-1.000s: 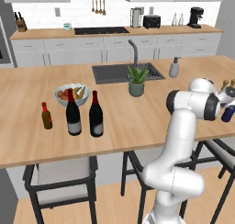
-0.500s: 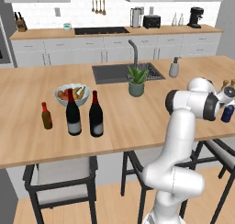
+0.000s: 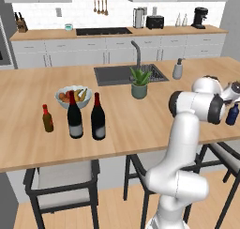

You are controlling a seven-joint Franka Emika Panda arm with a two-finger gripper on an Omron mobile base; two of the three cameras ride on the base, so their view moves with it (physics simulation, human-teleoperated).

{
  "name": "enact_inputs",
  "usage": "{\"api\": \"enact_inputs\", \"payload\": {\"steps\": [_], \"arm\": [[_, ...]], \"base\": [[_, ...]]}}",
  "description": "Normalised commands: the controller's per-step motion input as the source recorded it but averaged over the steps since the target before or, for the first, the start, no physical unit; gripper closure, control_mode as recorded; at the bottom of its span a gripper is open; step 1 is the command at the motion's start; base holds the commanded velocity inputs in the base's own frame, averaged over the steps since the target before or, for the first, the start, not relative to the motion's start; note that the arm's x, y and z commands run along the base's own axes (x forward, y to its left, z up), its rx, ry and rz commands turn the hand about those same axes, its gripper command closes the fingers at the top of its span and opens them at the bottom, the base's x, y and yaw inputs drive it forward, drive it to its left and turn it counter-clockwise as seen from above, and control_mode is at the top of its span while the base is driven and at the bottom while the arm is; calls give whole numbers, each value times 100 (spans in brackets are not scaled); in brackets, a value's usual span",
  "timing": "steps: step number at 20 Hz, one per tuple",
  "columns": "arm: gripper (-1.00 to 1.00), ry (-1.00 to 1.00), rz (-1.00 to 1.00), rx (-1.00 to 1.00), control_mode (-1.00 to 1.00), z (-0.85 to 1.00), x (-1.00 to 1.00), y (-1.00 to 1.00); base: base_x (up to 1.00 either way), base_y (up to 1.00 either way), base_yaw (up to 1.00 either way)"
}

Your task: Move the plastic bottles in the middle to the plastics group, and the glass bottles in the middle to the glass group.

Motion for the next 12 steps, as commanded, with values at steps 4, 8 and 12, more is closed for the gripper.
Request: {"api": "enact_inputs", "payload": {"steps": [4, 8, 12], "arm": [[-100, 0, 2, 0, -100, 70, -15, 0], [-100, 0, 4, 0, -100, 61, -58, 1], [-100, -3, -2, 2, -100, 51, -83, 22]], "base": [[0, 0, 0], [0, 0, 0], [0, 0, 0]]}}
